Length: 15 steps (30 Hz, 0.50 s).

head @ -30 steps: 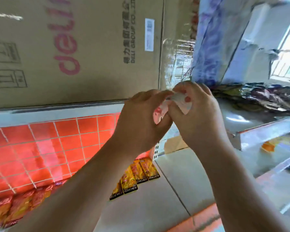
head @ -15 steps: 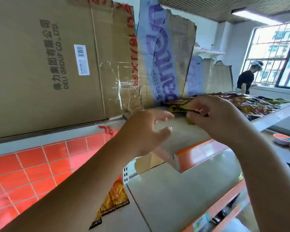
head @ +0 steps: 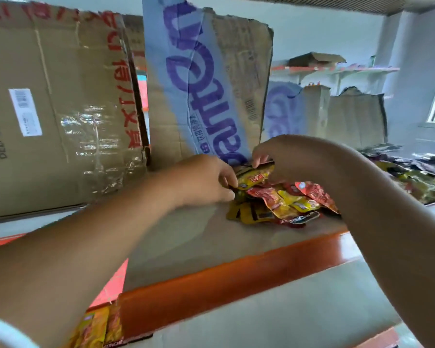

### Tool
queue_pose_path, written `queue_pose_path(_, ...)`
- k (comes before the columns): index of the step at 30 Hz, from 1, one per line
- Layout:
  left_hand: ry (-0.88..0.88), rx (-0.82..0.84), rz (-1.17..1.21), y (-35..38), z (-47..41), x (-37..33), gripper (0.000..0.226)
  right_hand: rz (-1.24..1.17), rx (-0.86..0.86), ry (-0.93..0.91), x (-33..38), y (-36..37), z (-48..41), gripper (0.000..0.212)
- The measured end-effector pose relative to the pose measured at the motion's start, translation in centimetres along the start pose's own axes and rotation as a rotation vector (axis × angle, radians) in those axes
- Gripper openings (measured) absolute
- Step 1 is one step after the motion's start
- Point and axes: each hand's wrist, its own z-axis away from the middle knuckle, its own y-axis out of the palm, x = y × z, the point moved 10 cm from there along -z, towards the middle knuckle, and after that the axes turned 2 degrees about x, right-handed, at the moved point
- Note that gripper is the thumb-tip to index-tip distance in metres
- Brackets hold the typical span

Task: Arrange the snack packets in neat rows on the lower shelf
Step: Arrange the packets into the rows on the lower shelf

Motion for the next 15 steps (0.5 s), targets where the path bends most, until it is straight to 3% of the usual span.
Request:
queue_pose_path(3, -0.094, 0.066, -0.198, -0.4, -1.0, -0.6, 0.013, 0.042, 0.093, -0.041, 0.4, 0.9, -1.3, 0.054)
queue_pose_path(7, -0.152, -0.003, -0.385, -0.3, -1.9, -0.6, 0.01, -0.047, 0.057, -0.083, 0.5, 1.5, -1.5, 0.049)
queue_pose_path(15, -0.096, -0.171, -0.353, -0.8, -1.9, 0.6, 0.01, -0.184, -0.171, -0.184, -0.1, 0.2, -1.0, 0.015)
